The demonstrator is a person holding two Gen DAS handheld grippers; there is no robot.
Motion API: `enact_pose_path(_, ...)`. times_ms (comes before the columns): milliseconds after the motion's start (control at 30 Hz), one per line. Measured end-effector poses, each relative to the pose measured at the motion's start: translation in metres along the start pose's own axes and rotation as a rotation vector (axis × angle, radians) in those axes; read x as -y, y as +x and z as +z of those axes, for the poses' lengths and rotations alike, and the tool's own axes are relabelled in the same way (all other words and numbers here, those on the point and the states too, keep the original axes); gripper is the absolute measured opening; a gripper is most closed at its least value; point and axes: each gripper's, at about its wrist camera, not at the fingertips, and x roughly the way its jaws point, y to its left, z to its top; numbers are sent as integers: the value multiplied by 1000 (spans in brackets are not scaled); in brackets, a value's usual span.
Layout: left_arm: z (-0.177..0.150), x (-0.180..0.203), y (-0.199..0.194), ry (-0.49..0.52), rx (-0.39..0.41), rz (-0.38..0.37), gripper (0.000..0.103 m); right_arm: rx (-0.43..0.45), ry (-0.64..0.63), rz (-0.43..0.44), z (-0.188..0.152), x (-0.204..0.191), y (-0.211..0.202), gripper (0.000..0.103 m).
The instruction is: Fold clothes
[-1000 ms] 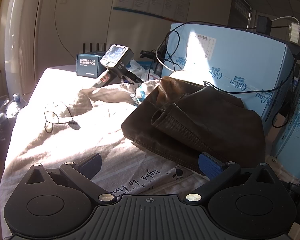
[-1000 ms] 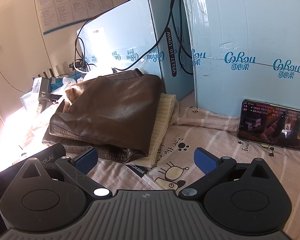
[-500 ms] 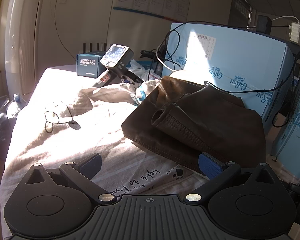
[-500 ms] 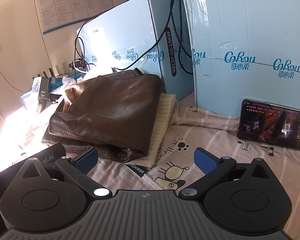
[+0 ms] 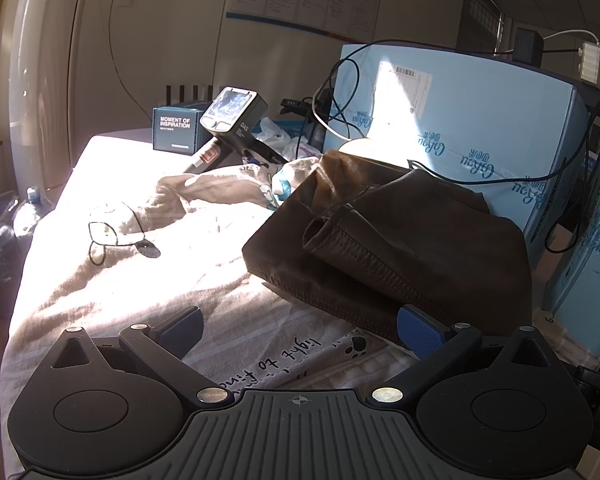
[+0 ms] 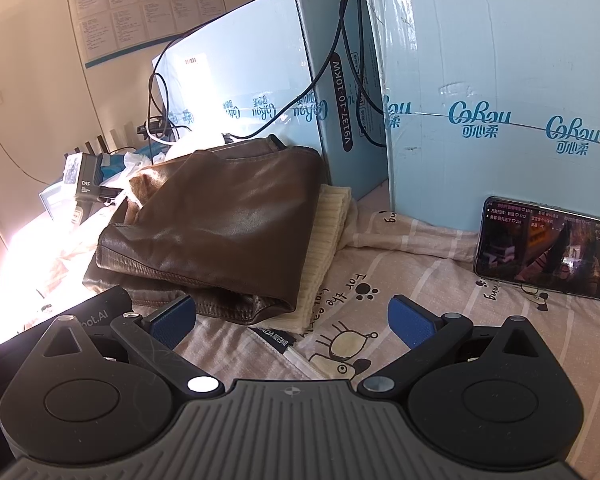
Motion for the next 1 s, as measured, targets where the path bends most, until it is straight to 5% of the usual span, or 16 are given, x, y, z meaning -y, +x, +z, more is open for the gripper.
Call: enact_pose_path(1000, 1, -3, 2, -16, -19, -9, 103, 1, -1, -5, 0, -1, -1, 103)
